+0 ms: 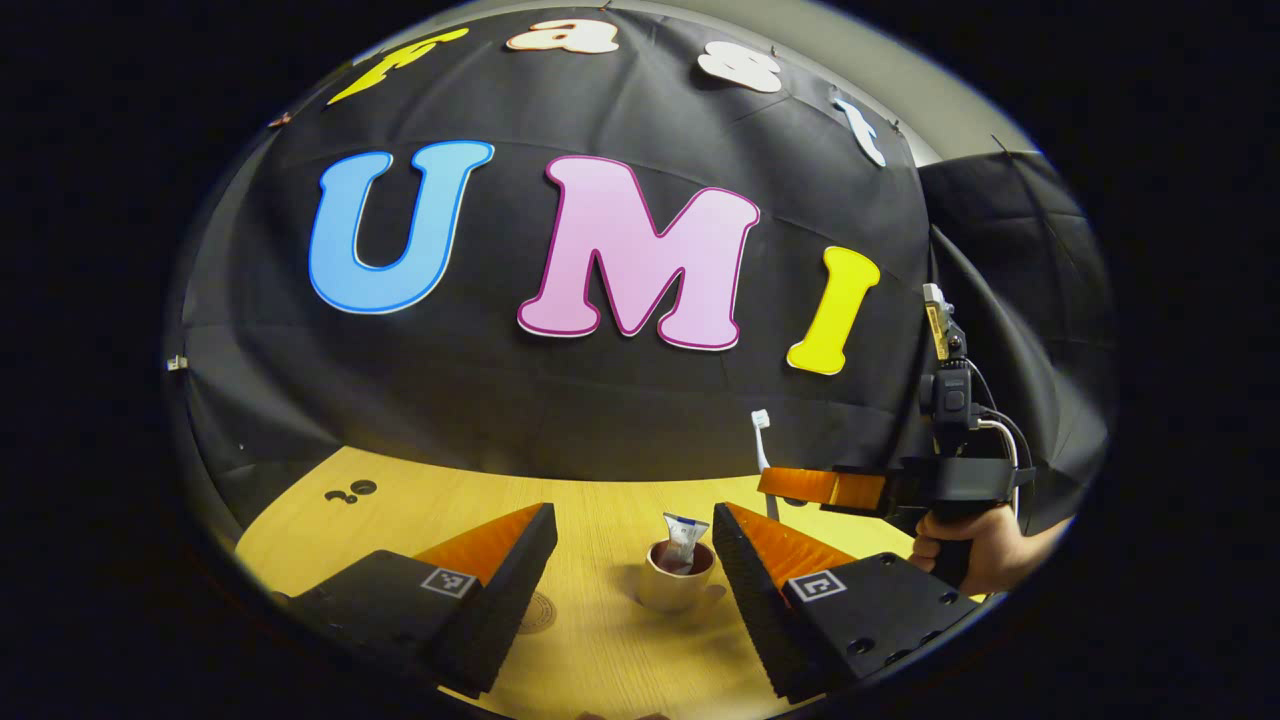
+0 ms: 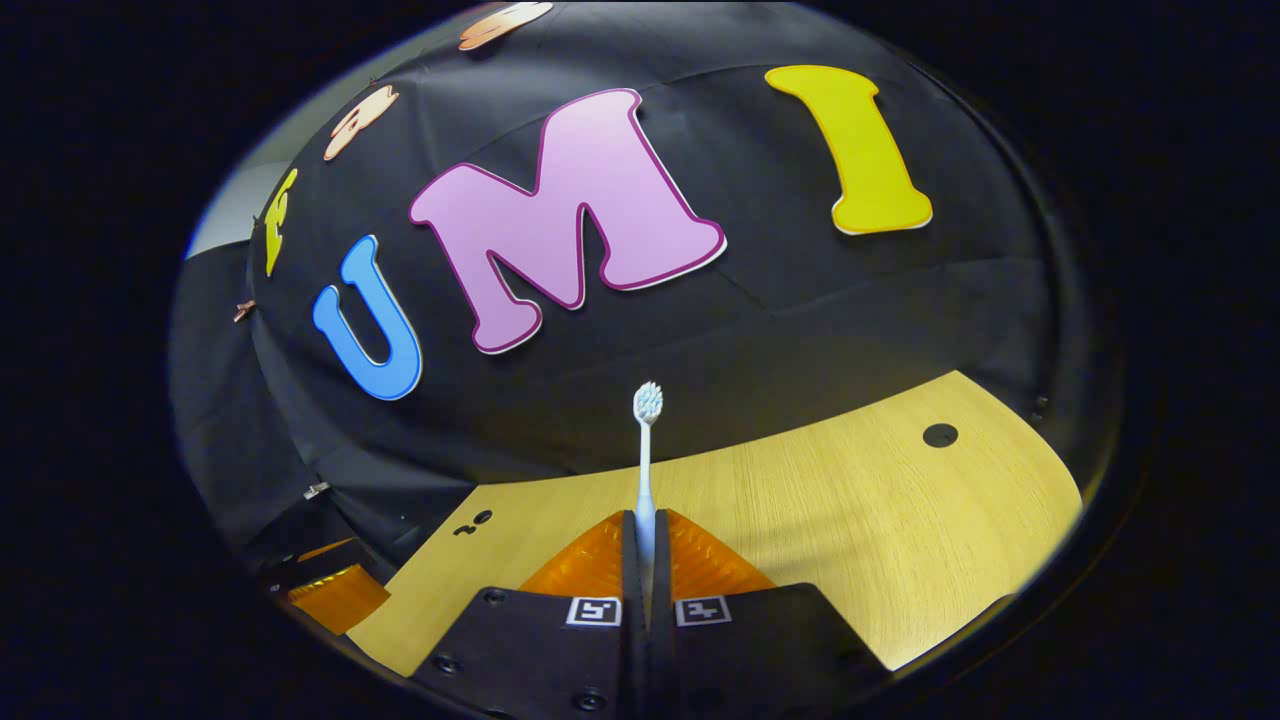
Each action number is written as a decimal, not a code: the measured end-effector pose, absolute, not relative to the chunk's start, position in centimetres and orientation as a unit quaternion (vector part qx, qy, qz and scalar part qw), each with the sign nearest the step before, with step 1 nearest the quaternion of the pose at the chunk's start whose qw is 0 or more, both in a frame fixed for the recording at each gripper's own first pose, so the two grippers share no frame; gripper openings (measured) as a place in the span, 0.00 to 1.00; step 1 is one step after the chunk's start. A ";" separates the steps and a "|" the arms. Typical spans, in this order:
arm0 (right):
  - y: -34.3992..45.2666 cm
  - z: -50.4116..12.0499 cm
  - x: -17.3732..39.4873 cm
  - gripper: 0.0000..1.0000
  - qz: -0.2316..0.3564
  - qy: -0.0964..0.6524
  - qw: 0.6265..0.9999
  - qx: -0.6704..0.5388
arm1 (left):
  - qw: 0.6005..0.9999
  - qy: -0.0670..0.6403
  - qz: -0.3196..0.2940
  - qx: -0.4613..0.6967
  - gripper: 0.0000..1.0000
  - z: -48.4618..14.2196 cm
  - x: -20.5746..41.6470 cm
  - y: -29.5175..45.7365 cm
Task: Put the toothbrush and toothpaste on the desktop into the cup, then pick up the cup and place it on the coaster on the desktop.
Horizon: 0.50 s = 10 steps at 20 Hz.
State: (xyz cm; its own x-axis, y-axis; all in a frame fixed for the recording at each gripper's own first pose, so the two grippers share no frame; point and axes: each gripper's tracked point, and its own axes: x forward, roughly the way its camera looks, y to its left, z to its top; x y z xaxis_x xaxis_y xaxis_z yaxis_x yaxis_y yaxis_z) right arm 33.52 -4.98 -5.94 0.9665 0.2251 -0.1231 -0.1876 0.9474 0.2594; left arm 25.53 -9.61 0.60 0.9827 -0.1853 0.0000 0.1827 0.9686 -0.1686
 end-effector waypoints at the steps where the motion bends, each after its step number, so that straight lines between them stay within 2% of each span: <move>1: -4.9 -5.9 33.9 0.05 0.104 0.066 0.985 0.119 | 0.991 0.008 -0.092 -0.092 0.97 0.3 25.5 -9.6; 6: -4.3 -5.5 36.7 0.05 0.115 0.022 0.985 0.125 | 0.988 0.008 -0.083 -0.126 0.97 -1.2 25.6 -8.9; 10: -4.9 -7.1 38.8 0.05 0.101 0.008 0.988 0.115 | 0.989 0.006 -0.067 -0.129 0.97 -2.7 25.9 -7.5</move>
State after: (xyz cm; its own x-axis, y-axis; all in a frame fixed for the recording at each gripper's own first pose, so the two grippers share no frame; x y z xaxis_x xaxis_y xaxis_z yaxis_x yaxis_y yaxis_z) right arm 38.81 -4.88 -7.14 0.9793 0.2022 0.0079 -0.1986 0.9528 0.2297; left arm 25.90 -7.54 -2.73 0.9909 -0.1345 0.0053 0.1314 0.9577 -0.2559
